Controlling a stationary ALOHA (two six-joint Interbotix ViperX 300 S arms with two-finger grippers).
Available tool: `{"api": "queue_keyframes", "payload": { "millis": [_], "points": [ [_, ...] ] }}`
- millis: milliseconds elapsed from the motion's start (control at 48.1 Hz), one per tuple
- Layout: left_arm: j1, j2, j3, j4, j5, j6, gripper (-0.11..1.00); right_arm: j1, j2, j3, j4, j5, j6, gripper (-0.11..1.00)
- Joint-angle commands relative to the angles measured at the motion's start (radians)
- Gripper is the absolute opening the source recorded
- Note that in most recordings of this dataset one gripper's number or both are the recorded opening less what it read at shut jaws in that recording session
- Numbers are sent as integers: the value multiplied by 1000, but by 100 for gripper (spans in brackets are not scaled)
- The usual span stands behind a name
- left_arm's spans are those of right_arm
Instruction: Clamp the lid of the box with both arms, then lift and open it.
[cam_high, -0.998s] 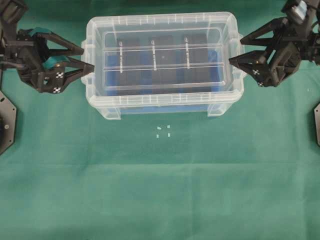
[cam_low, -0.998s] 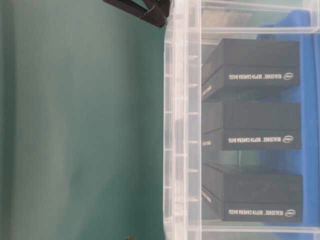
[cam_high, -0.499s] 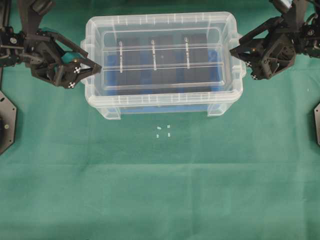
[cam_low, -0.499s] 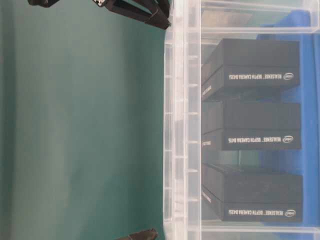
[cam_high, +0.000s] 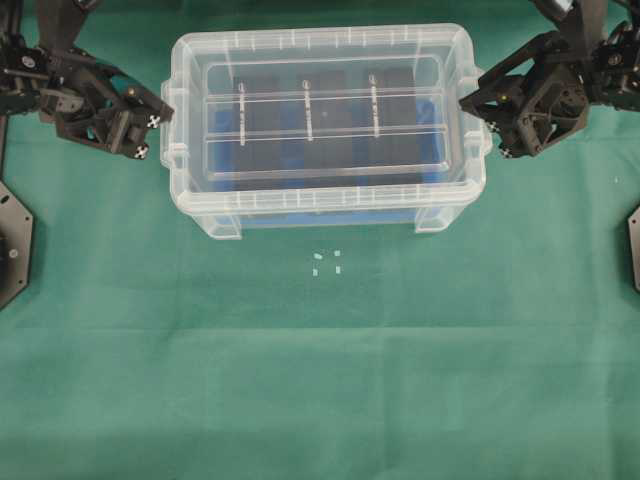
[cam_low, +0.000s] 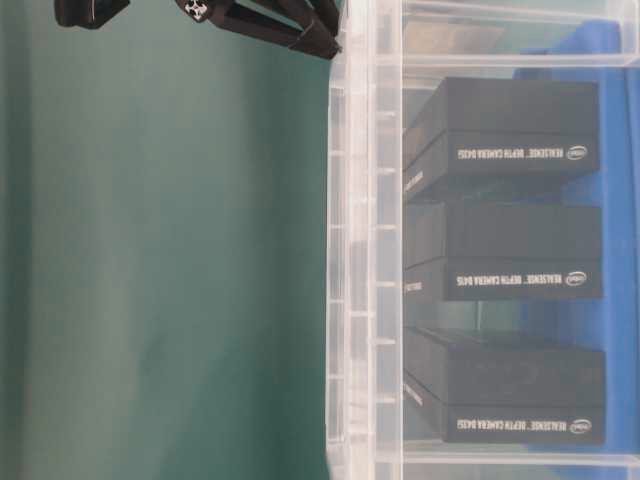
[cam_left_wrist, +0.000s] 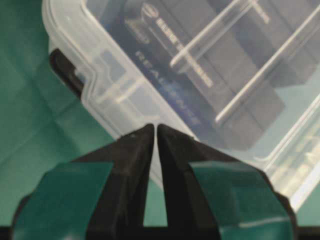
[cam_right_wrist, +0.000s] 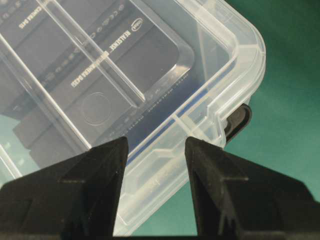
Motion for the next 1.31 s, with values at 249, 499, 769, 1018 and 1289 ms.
{"api": "queue_keyframes", "payload": {
  "millis": [249,499,769,1018,1289],
  "points": [
    [-58,84,-121,3,44,14,15,9,6,-18,-11,12,-5,40],
    [-40,87,-144,-9,127,-60,20,21,6,-20,-34,41,-5,40],
    [-40,81,-141,-2,189,-229,37,34,6,-21,-87,41,-5,40],
    [-37,92,-149,8,193,-236,75,34,28,-37,-100,92,-5,40],
    [-11,135,-183,17,252,-233,75,40,38,-46,-106,97,-5,40]
  ]
}}
